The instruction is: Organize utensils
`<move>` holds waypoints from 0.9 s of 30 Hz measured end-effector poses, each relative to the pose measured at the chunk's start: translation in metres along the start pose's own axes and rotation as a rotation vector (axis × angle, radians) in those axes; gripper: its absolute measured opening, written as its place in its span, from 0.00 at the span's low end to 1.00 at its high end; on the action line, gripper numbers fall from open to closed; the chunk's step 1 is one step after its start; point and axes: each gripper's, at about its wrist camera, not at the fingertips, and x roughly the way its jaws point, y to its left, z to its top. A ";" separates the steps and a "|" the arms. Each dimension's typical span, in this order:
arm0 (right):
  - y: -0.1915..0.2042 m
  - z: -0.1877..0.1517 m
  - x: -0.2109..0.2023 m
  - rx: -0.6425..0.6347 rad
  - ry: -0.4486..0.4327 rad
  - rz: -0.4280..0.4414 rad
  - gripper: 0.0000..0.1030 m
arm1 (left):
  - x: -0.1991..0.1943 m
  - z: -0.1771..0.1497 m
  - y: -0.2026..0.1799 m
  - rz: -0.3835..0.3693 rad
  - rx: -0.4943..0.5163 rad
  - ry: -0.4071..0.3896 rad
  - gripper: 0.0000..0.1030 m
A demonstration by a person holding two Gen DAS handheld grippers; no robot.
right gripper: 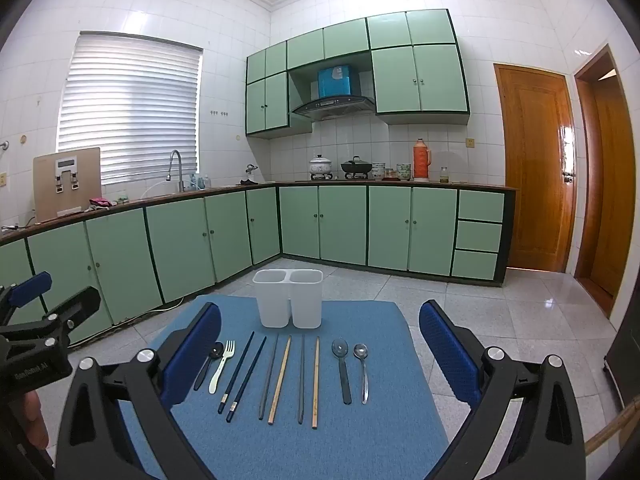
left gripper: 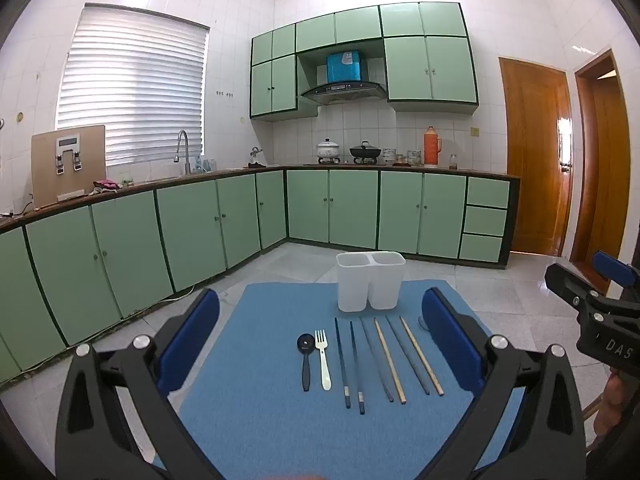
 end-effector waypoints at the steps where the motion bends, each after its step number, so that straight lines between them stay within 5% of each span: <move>1: 0.000 0.000 0.000 0.001 -0.001 0.001 0.94 | 0.001 0.000 0.001 -0.009 -0.011 0.007 0.95; 27: 0.000 0.001 -0.001 0.001 -0.002 0.001 0.94 | -0.008 0.006 -0.001 0.009 -0.001 -0.003 0.95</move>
